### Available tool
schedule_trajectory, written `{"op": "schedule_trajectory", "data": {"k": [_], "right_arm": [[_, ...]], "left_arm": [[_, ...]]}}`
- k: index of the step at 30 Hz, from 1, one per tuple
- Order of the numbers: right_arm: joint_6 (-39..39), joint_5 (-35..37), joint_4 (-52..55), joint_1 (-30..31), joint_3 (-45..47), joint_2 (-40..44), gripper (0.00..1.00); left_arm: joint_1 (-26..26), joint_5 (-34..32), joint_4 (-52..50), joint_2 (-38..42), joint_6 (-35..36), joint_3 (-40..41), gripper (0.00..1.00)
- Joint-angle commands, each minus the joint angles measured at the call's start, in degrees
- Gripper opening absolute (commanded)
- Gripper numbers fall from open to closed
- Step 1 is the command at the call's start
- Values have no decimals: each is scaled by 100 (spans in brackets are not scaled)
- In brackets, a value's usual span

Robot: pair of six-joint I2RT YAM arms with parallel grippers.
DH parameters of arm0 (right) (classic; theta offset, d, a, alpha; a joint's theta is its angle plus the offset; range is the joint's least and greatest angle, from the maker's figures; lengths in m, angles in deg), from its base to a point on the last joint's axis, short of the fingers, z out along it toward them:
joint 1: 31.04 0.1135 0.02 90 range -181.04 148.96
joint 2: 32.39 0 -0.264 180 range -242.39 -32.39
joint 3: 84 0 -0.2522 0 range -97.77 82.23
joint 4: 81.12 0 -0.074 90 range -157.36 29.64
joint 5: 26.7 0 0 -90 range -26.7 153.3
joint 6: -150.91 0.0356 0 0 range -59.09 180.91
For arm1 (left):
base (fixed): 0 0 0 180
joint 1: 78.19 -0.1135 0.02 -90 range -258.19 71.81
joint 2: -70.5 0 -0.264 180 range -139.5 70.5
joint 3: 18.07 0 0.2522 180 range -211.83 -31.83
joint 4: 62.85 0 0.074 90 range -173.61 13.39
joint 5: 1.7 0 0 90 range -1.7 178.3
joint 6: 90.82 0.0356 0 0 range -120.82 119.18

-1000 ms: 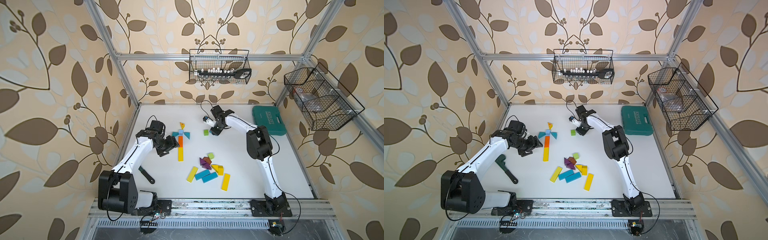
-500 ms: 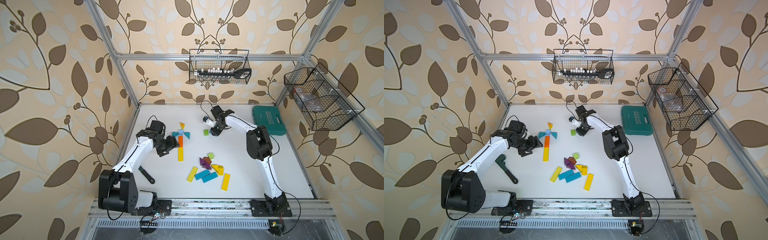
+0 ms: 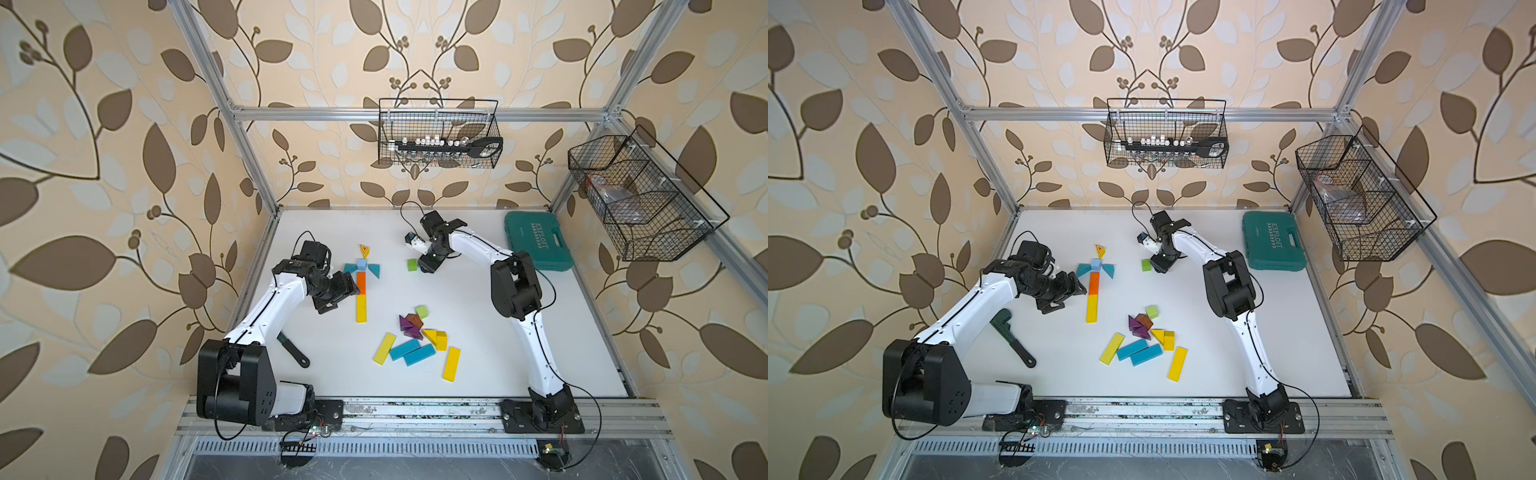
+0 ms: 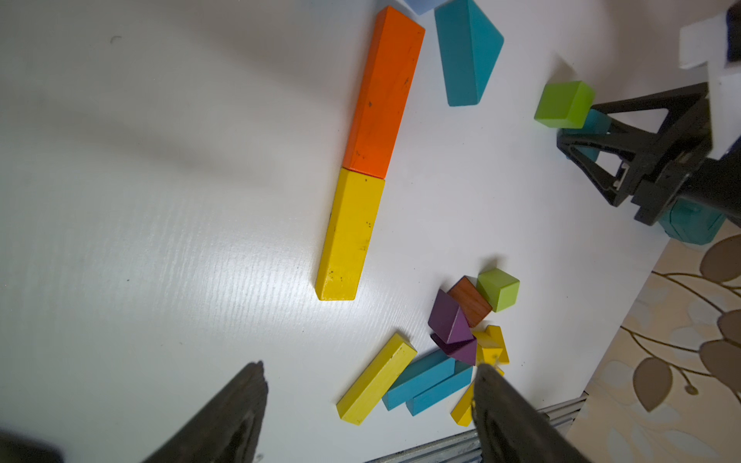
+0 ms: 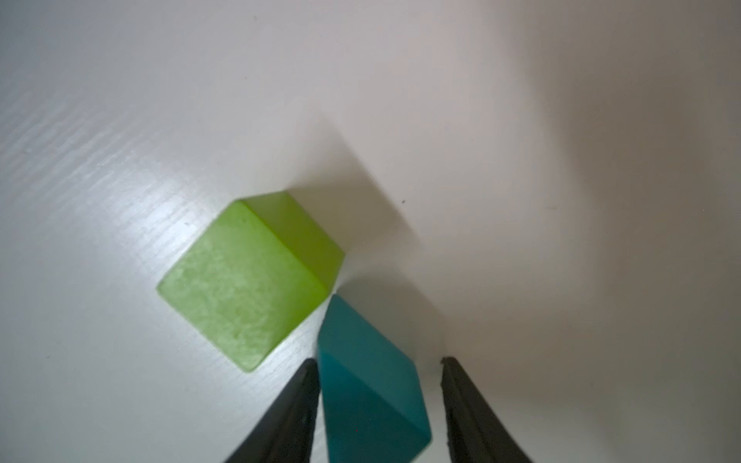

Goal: Assemble a small pinwheel with building blocks
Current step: Assemble the building block at the center of the board, then pick up the building block from the center of the board.

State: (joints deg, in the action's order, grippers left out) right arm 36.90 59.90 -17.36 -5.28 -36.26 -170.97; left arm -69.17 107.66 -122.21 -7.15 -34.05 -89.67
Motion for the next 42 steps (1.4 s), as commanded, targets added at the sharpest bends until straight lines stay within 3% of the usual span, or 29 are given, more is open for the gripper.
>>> {"op": "schedule_trajectory", "data": {"k": [1, 6, 9, 16, 20, 28, 42], "right_arm": [[134, -73, 227, 22, -313, 15, 55], [510, -270, 335, -82, -19, 862, 58], [1012, -405, -24, -239, 996, 1781, 65], [2236, -646, -1016, -562, 3692, 3807, 66], [2537, -544, -1305, -638, 4635, 4549, 66], [2744, -836, -1686, -660, 5344, 5086, 67], [2744, -1172, -1999, -656, 5696, 5241, 67]], "left_arm": [[12, -32, -90, 5, 73, 8, 83], [265, -126, -92, 117, 102, -43, 86], [886, -508, -182, 15, 43, -259, 86], [2561, -1214, -555, -1259, -404, -1176, 74], [3000, -1392, -784, -2037, -1107, -1585, 68], [3228, -1618, -801, -2636, -2178, -1886, 67], [3622, -1479, -455, -2949, -3007, -1833, 69]]}}
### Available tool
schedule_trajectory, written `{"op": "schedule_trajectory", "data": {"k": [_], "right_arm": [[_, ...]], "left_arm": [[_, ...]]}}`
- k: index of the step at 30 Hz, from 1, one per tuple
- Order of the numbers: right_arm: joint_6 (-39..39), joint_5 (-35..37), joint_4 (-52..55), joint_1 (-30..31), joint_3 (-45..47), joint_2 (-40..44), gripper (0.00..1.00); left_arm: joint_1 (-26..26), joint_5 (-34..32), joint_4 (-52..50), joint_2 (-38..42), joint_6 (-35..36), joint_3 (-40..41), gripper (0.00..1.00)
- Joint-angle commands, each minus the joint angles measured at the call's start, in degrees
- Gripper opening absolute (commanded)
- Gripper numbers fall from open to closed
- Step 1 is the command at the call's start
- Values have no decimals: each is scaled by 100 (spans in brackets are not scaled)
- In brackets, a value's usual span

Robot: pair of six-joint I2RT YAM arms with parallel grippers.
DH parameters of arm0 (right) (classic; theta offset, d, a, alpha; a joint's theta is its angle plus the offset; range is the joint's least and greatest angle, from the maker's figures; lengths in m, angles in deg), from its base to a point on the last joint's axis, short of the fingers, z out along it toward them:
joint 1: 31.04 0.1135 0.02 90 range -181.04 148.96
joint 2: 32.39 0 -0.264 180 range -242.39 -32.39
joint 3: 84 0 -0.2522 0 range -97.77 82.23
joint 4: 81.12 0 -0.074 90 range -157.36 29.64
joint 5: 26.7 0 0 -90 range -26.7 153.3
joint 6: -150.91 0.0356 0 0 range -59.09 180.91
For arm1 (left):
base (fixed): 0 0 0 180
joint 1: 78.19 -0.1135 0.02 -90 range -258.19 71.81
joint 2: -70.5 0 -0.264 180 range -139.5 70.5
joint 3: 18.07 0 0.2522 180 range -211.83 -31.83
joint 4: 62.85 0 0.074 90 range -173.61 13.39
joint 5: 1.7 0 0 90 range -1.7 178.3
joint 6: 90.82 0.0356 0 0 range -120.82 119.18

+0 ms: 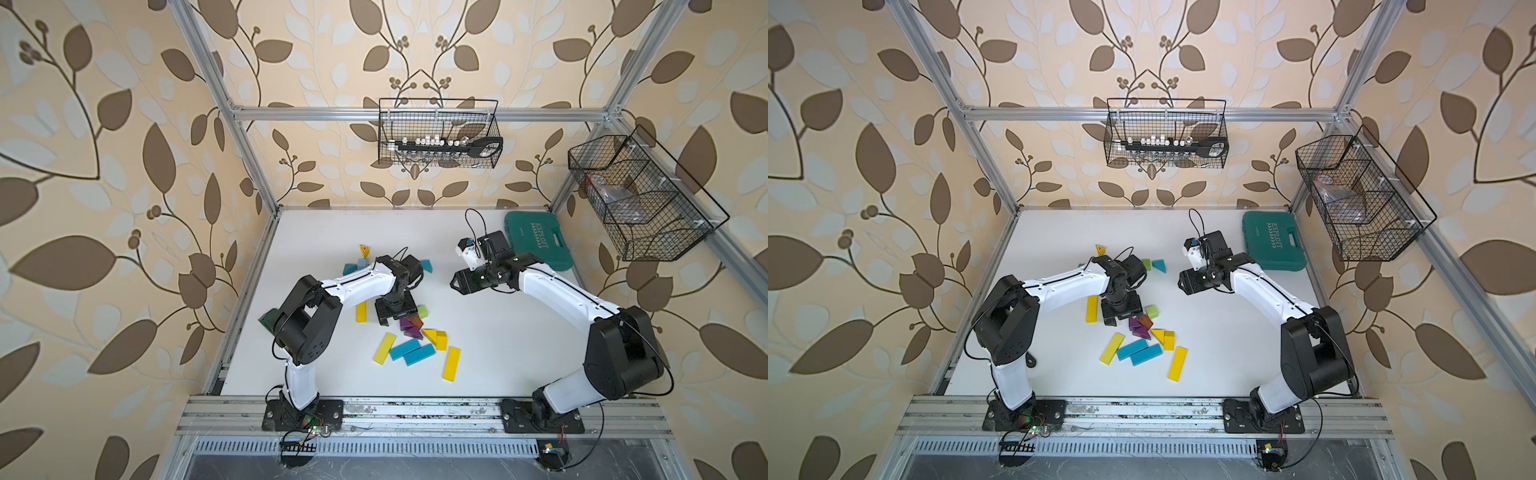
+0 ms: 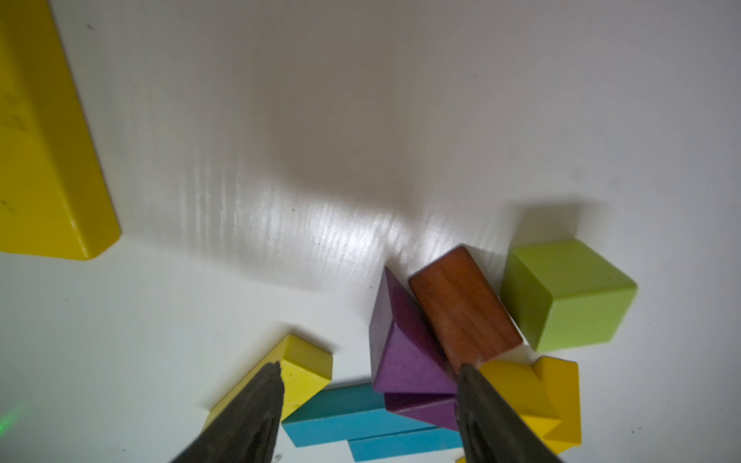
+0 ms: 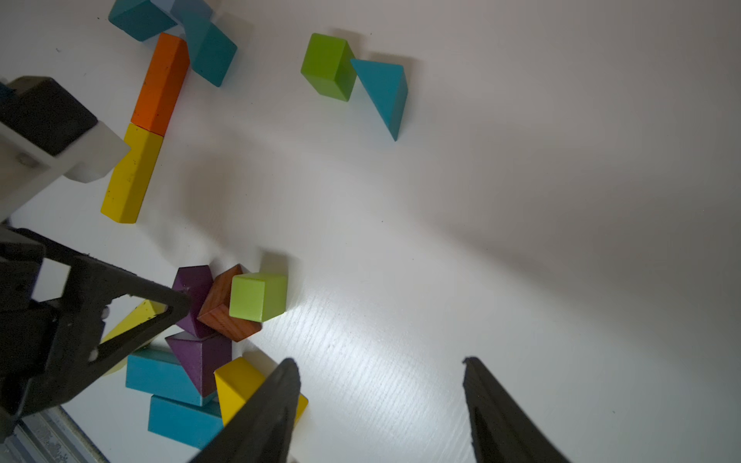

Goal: Assemble a small pinwheel with building blocks
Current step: Pick up the building block from the center of the board.

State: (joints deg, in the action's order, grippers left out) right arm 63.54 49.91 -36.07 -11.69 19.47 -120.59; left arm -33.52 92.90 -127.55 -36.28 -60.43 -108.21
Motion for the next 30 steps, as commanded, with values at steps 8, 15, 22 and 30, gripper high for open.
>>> {"op": "schedule_trajectory", "data": {"k": [8, 15, 22, 30], "right_arm": [[114, -240, -243, -12, 276, 422, 67], [163, -296, -332, -14, 399, 488, 67], [191, -348, -392, -18, 431, 480, 67], [202, -393, -400, -11, 439, 427, 67]], "left_arm": [[121, 189, 222, -304, -536, 66, 58], [128, 284, 271, -349, -626, 145, 49], [183, 228, 337, -143, -636, 408, 52], [247, 263, 326, -340, -542, 205, 41]]}}
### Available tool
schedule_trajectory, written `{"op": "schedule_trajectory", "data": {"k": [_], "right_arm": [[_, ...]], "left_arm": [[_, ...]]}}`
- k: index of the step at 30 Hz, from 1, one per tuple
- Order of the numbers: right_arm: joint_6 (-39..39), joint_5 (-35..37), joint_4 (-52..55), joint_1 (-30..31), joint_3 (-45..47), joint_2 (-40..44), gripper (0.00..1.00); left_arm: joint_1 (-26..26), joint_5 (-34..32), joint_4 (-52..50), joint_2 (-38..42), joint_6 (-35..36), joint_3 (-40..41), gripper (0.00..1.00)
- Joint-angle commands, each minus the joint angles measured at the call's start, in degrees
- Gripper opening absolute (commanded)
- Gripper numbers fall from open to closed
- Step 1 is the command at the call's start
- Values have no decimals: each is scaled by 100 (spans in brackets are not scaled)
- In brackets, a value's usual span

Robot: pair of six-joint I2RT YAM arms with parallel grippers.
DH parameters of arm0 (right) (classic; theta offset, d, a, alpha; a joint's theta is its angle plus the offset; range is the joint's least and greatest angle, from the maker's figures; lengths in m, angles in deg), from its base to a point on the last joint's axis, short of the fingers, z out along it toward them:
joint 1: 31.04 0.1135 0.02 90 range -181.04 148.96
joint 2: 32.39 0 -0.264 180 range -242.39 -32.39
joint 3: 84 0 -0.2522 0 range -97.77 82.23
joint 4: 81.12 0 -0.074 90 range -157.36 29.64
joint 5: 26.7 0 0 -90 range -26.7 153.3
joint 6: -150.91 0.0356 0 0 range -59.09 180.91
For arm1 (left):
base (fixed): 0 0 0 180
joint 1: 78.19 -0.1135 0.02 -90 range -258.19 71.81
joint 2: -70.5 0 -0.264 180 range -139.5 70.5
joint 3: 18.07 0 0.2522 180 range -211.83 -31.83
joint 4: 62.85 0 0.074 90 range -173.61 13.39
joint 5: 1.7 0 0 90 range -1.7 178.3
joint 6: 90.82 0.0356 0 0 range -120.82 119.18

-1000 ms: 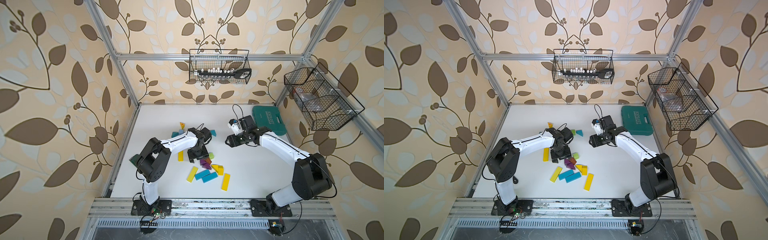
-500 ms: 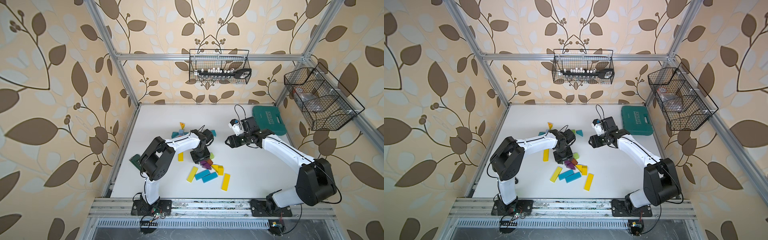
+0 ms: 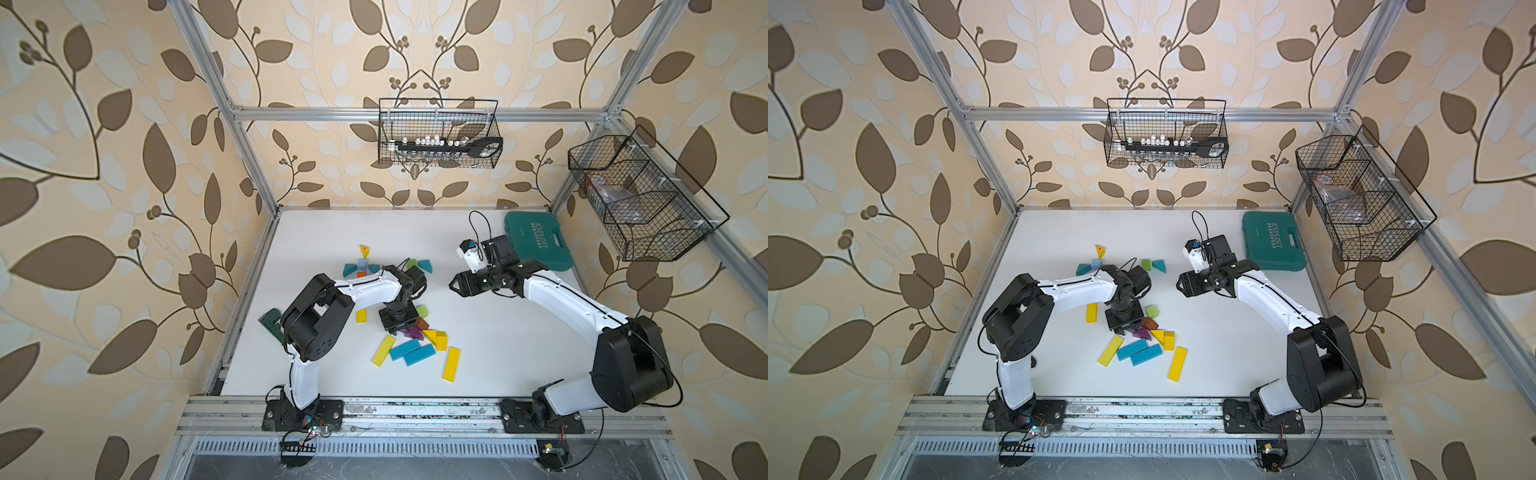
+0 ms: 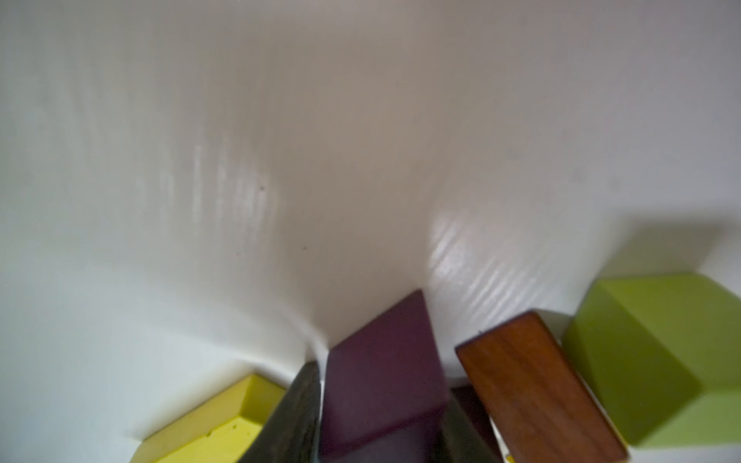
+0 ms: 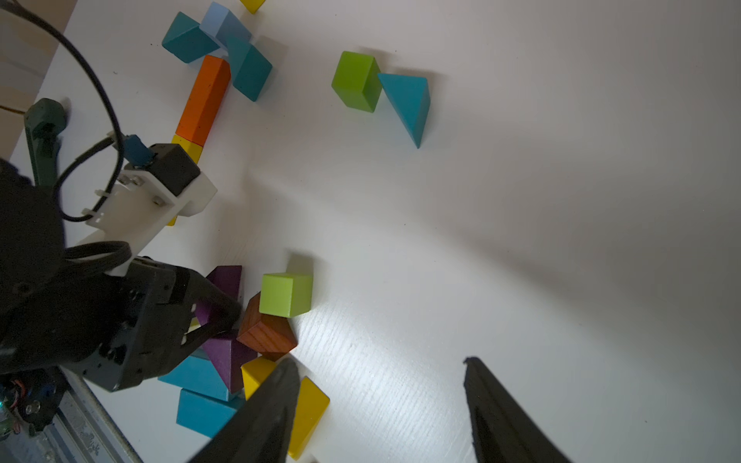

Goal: Assemble a small pinwheel with building blocks
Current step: Pick up the building block from the center of the board, then place the building block at the center of the board.

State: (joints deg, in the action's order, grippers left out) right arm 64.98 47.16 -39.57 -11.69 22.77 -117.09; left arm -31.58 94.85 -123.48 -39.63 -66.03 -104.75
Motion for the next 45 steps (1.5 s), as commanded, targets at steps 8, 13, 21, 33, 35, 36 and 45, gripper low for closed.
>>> {"op": "schedule_trajectory", "data": {"k": [8, 13, 21, 33, 35, 36, 45], "right_arm": [[93, -245, -118, -13, 136, 20, 68], [100, -268, -120, -19, 145, 33, 68], [102, -329, -164, -11, 171, 24, 67], [111, -468, -205, -11, 163, -28, 68], [111, -473, -204, -12, 154, -37, 68], [111, -486, -190, -12, 144, -46, 68], [42, -538, -178, -13, 119, 0, 68]], "left_arm": [[-146, 50, -217, -166, -97, -414, 19], [-653, -39, -207, -214, -106, -777, 10], [-1420, -196, -307, -543, -260, -1639, 8], [-1628, -53, -528, -1620, -76, -2995, 13], [-1636, -96, -600, -1744, -22, -3190, 15], [-1646, -96, -633, -1806, 3, -3261, 16], [-1753, 295, -518, -2045, 229, -3465, 44]]}}
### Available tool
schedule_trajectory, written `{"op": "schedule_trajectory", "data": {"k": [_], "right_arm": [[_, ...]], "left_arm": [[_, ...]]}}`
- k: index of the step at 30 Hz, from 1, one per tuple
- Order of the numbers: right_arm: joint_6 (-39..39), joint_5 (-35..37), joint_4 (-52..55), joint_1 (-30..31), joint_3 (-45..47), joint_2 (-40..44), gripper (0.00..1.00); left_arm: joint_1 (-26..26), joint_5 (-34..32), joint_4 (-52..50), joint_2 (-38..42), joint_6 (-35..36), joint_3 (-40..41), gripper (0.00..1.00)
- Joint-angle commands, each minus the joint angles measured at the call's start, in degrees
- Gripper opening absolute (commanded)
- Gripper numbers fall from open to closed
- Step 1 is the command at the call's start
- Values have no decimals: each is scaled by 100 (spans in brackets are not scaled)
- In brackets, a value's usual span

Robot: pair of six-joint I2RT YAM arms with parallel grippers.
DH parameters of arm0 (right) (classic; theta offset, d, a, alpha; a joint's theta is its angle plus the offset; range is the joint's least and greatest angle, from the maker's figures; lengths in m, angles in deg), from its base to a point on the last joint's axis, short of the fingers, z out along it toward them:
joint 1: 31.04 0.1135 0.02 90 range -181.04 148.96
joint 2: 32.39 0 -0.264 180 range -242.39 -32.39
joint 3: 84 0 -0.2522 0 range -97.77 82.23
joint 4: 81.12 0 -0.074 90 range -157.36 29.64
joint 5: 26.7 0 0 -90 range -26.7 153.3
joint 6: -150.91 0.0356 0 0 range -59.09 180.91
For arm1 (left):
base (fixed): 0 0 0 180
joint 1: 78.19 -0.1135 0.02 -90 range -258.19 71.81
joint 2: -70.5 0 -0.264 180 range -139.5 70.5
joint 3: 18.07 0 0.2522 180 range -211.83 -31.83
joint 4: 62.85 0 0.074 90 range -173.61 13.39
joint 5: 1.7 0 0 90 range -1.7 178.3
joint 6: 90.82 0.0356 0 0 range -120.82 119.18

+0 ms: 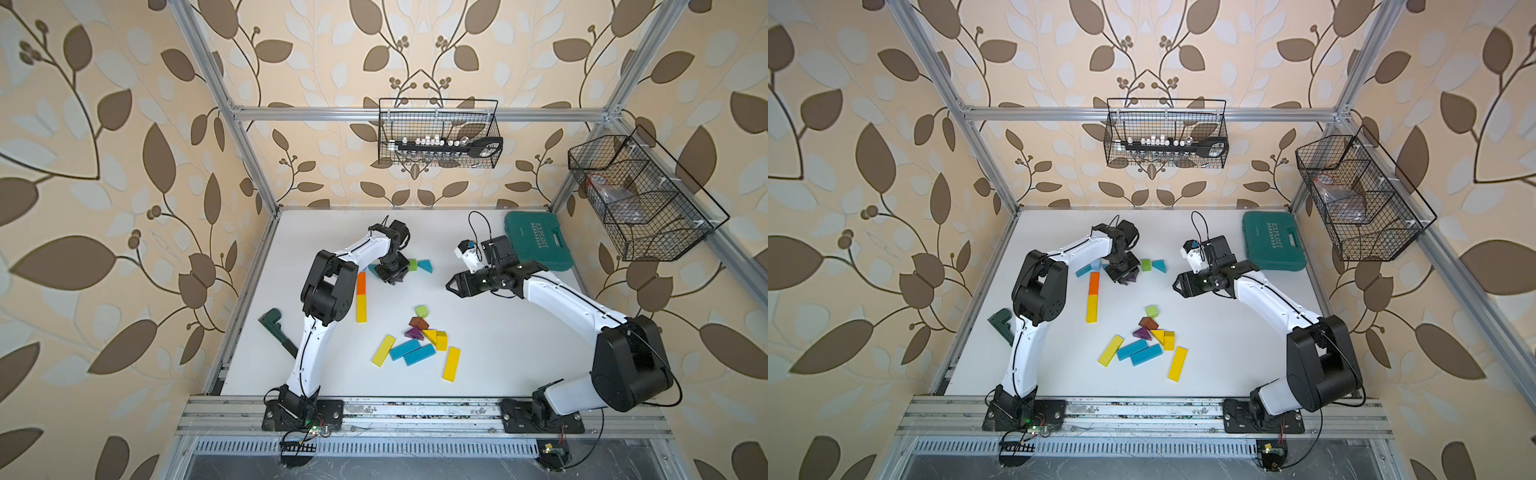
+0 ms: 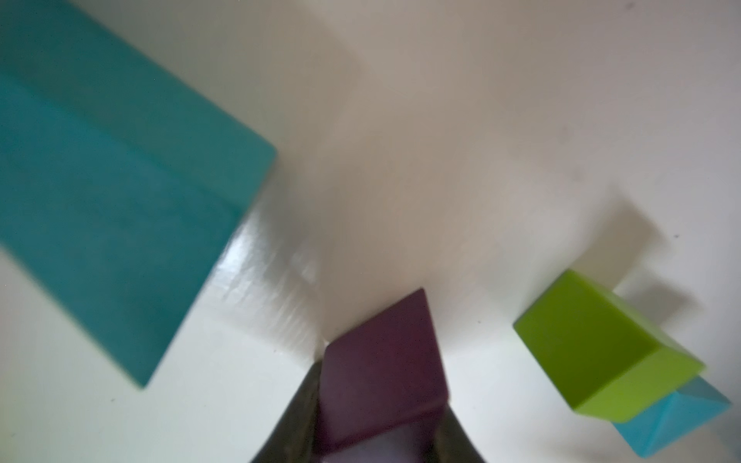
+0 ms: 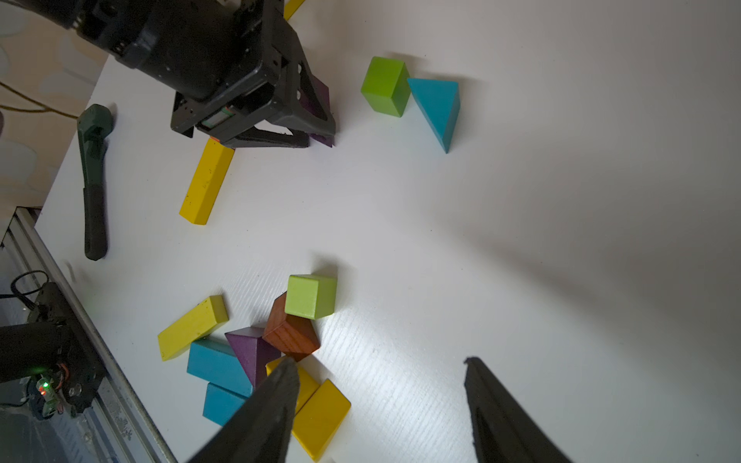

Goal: Assemble a small pinwheel with building blocks
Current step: Place the building block at the center of the board, then adjust the building block at the center of the board.

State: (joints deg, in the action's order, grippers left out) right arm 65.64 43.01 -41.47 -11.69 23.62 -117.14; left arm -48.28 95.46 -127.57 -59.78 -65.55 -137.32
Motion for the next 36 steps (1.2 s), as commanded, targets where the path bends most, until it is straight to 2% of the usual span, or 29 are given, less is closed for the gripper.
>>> {"op": "schedule_trajectory", "data": {"k": [1, 6, 9, 15, 19, 21, 24, 26, 30, 36], "right_arm": [[-33, -109, 13, -17, 42, 47, 68], [-34, -140, -14, 23, 34, 220, 68], [-50, -25, -46, 199, 25, 301, 63], [-49, 540, -81, 1042, -182, 100, 60], [120, 1010, 9, 1793, -659, -548, 52], [409, 1096, 15, 2094, -1019, -1006, 48], [941, 1298, -54, 2567, -1580, -1736, 44], [1268, 1499, 100, 2675, -2054, -2284, 43], [1723, 1824, 399, 2679, -2921, -3205, 42], [1834, 2061, 785, 2610, -4047, -4170, 41]], "left_arm": [[-90, 249, -91, 4, 221, -218, 45], [-86, 246, -80, 472, 401, -188, 56], [-90, 272, -36, 971, 540, -2, 61], [-128, 177, 104, 2711, 910, 1068, 73], [-544, 193, 96, 4130, 1155, 2096, 79], [-901, 195, 32, 4955, 1496, 2633, 83], [-1356, 95, -249, 5756, 2037, 3000, 89], [-1538, -155, -603, 6041, 2327, 3005, 98], [-1740, -522, -1033, 6244, 2755, 2972, 99], [-1855, -678, -1081, 6080, 3161, 3101, 99]]}}
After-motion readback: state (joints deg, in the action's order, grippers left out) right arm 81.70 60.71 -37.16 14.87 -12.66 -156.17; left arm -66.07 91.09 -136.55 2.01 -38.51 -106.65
